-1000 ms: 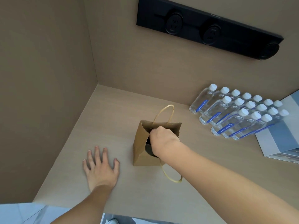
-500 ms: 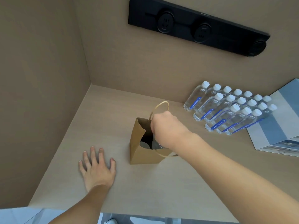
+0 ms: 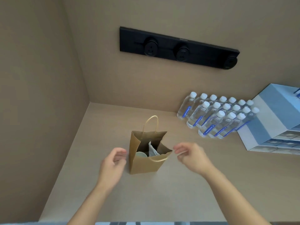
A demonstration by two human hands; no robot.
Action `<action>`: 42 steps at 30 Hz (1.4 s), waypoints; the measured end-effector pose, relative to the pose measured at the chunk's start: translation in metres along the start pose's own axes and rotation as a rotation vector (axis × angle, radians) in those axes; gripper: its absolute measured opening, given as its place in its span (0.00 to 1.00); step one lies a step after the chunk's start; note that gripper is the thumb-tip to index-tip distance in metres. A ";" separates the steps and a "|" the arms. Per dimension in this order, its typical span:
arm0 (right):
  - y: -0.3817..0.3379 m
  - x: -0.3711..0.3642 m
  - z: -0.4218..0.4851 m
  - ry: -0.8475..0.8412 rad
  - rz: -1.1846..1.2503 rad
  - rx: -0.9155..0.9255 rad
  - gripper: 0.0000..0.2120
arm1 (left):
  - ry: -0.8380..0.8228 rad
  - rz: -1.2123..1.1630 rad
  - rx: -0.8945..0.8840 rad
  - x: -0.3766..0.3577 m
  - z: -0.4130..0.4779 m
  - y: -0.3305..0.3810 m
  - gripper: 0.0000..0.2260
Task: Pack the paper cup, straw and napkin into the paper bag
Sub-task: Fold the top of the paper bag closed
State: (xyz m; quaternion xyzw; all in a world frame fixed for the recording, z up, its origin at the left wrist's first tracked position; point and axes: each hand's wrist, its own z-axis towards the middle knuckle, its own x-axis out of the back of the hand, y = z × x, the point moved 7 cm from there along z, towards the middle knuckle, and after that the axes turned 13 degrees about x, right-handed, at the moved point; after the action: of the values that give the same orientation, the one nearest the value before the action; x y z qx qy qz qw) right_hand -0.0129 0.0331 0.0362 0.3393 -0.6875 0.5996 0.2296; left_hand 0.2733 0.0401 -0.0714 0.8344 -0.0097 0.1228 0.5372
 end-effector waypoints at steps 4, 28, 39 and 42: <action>-0.001 -0.039 0.009 -0.131 0.235 0.049 0.20 | -0.261 0.143 -0.107 -0.030 -0.022 0.032 0.24; 0.033 -0.064 0.075 0.138 0.646 0.155 0.21 | 0.007 0.046 -0.134 -0.021 0.013 0.056 0.14; 0.037 -0.066 0.073 0.138 0.712 0.110 0.22 | 0.099 0.399 -0.435 -0.027 0.010 0.067 0.21; 0.031 -0.067 0.072 0.101 0.571 0.156 0.14 | 0.067 0.508 -0.479 -0.032 0.007 0.071 0.16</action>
State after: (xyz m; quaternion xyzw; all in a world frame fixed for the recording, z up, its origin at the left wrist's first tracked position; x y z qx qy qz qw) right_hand 0.0148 -0.0232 -0.0459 0.1188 -0.6947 0.7069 0.0589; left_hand 0.2329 0.0001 -0.0179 0.6510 -0.2277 0.2741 0.6702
